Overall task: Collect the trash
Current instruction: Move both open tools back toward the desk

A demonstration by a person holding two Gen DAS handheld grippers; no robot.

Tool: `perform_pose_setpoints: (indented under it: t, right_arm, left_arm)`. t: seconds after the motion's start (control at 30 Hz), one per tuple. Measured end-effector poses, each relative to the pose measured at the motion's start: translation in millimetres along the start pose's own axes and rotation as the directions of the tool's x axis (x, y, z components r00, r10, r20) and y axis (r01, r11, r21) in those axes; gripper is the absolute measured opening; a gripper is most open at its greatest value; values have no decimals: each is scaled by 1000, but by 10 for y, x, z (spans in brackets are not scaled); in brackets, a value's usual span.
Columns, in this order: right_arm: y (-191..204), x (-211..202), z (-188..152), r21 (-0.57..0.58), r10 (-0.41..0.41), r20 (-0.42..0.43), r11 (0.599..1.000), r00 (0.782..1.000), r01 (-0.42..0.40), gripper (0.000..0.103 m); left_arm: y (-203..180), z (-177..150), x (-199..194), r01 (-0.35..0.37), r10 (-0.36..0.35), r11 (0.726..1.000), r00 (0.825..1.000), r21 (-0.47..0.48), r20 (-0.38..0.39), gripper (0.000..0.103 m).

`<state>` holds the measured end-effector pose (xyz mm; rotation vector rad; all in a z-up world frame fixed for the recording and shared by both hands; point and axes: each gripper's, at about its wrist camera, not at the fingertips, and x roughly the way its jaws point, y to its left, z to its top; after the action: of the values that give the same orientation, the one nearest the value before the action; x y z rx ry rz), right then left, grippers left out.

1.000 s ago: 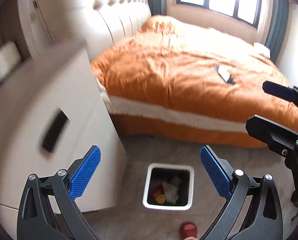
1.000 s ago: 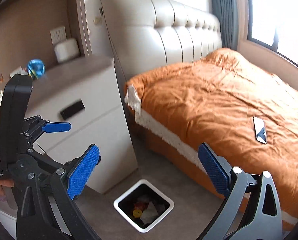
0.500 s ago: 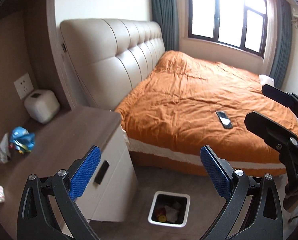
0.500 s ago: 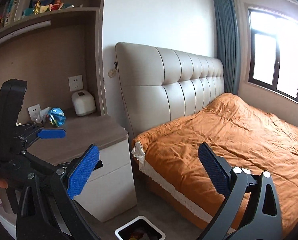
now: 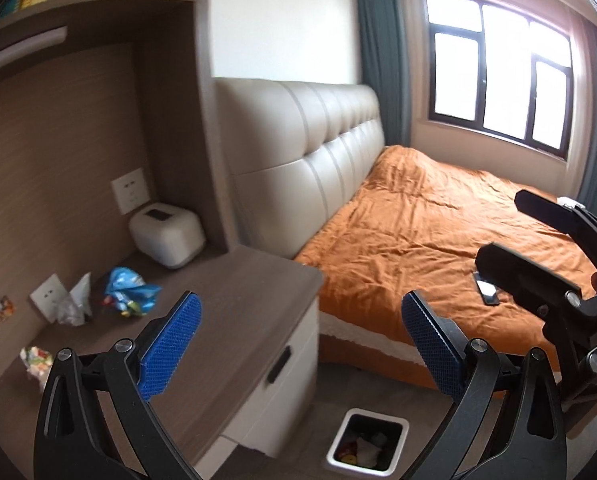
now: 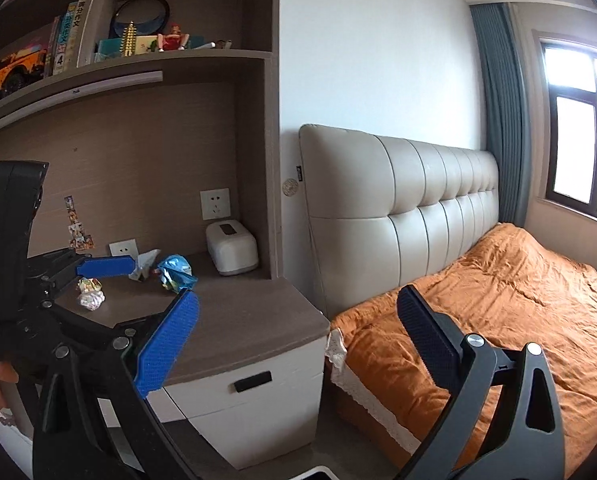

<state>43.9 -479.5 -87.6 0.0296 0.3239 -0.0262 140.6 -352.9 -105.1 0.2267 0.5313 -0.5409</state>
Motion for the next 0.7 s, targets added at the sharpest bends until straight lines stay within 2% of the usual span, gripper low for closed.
perform_pose_setpoints:
  t: [0.13, 0.27, 0.53, 0.7]
  right_arm:
    - [332, 276, 118, 12, 104, 15, 994, 994, -104, 99]
    - [774, 683, 209, 1, 158, -3, 987, 987, -158, 99]
    - [1698, 1548, 410, -19, 177, -50, 984, 983, -179, 99]
    - [2050, 2021, 436, -12, 164, -85, 986, 983, -165, 99]
  left_arm:
    - [502, -52, -113, -104, 104, 994, 995, -45, -4, 98]
    - [1069, -115, -142, -167, 167, 984, 986, -62, -5, 98]
    - [2323, -146, 135, -174, 173, 979, 985, -106, -22, 98]
    - [2901, -165, 401, -177, 174, 979, 984, -105, -42, 98]
